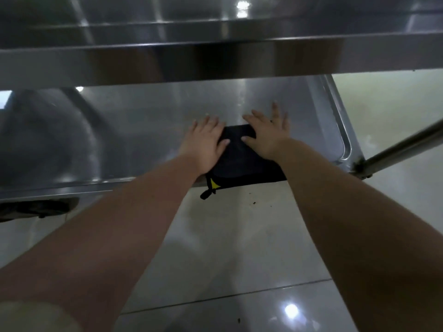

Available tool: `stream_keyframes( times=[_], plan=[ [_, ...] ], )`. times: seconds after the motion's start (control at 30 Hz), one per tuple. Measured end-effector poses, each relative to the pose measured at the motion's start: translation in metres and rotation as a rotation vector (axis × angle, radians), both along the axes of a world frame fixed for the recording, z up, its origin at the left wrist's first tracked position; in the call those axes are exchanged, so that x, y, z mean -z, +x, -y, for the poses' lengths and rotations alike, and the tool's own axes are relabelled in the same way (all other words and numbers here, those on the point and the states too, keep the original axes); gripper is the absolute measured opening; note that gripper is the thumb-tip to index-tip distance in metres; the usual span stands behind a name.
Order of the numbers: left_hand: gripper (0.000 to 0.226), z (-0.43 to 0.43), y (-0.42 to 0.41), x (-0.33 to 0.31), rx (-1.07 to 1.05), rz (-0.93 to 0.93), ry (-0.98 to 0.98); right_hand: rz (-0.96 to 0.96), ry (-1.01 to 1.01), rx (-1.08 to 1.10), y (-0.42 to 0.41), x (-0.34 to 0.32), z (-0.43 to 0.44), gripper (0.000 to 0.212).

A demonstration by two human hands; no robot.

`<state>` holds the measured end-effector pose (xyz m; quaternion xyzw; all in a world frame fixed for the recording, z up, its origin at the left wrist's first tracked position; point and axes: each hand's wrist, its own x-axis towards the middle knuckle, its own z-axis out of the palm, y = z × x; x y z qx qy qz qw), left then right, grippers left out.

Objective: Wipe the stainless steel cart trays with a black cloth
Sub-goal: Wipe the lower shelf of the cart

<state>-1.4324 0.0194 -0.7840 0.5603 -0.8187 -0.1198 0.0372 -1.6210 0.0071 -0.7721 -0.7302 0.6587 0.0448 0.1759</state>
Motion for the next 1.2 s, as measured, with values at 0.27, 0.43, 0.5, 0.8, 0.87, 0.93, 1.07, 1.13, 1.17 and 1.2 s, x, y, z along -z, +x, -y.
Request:
stream_keyframes(
  times=[0.27,0.43,0.5,0.8,0.87,0.93,1.07,1.13,1.17,1.2],
  plan=[
    [0.028,-0.016,-0.014,0.002,-0.054,-0.181,-0.203,-0.026,-0.373,-0.059,0.005,0.007,-0.020,0.027],
    [0.035,-0.035,-0.017,-0.026,0.032,-0.086,-0.185,-0.002,-0.436,-0.104,0.002,-0.022,-0.056,0.018],
    [0.031,-0.053,-0.011,-0.042,0.075,-0.086,-0.213,0.095,-0.476,-0.083,0.003,-0.038,-0.078,0.017],
    [0.025,-0.132,0.039,-0.146,0.035,-0.101,0.026,0.224,-0.231,-0.140,0.049,-0.138,-0.146,0.020],
    [0.021,-0.162,0.054,-0.185,0.057,-0.133,0.033,0.186,-0.190,-0.151,0.065,-0.172,-0.173,0.020],
    [0.014,-0.189,0.067,-0.231,0.070,-0.197,0.027,0.137,-0.172,-0.137,0.077,-0.213,-0.199,0.017],
    [0.019,-0.226,0.090,-0.340,-0.040,-0.317,0.102,0.149,-0.089,-0.123,0.098,-0.322,-0.241,0.024],
    [0.019,-0.242,0.103,-0.409,-0.124,-0.378,0.088,0.148,-0.096,-0.169,0.105,-0.386,-0.252,0.025],
    [0.018,-0.249,0.110,-0.446,-0.146,-0.397,0.066,0.147,-0.110,-0.198,0.109,-0.420,-0.254,0.027],
    [0.017,-0.255,0.117,-0.485,-0.162,-0.417,0.031,0.164,-0.130,-0.239,0.114,-0.456,-0.252,0.029]
  ],
)
